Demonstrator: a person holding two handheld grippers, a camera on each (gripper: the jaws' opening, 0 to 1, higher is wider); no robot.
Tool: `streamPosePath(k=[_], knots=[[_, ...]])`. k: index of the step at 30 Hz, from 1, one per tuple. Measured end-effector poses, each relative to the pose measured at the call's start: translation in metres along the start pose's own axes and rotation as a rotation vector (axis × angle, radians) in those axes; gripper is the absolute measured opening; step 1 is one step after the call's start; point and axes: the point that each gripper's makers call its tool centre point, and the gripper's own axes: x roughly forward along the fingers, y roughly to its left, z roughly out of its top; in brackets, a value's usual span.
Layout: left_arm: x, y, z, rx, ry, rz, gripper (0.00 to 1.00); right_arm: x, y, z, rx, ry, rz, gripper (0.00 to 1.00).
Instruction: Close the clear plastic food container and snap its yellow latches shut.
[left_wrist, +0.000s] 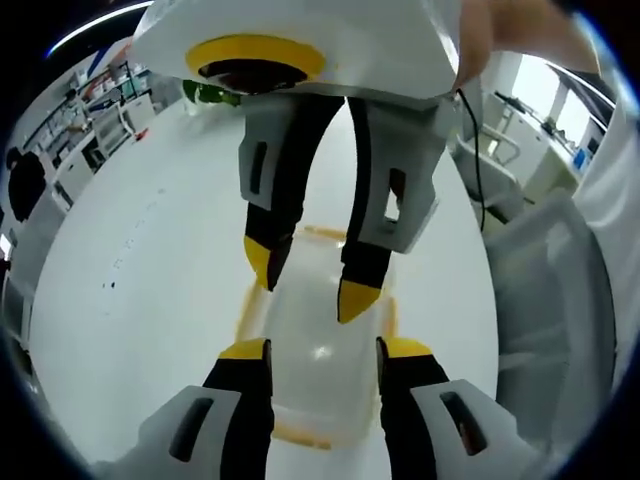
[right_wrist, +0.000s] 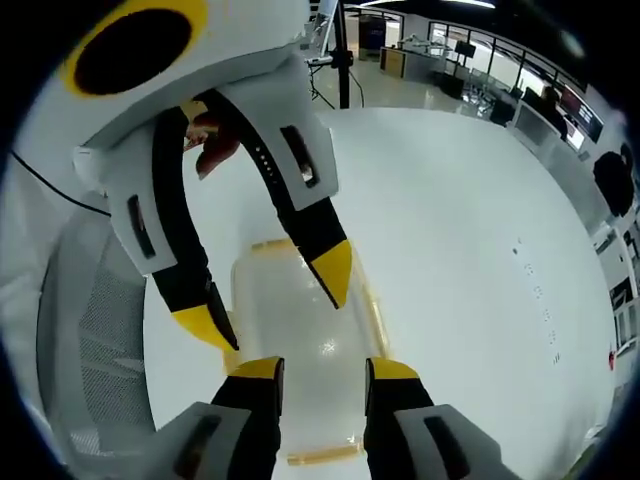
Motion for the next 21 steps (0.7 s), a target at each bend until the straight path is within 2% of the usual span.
streamPosePath(k=[11, 21], knots=[[-0.003, -0.009, -0.007, -0.005, 0.004, -0.001, 0.41, -0.002, -0.007, 0.002, 0.002, -0.003, -0.009, 0.3], [0.0, -0.018, -0.014, -0.011, 0.006, -0.002, 0.44, -0.002, -0.013, 0.003, -0.016, 0.02, -0.01, 0.3]])
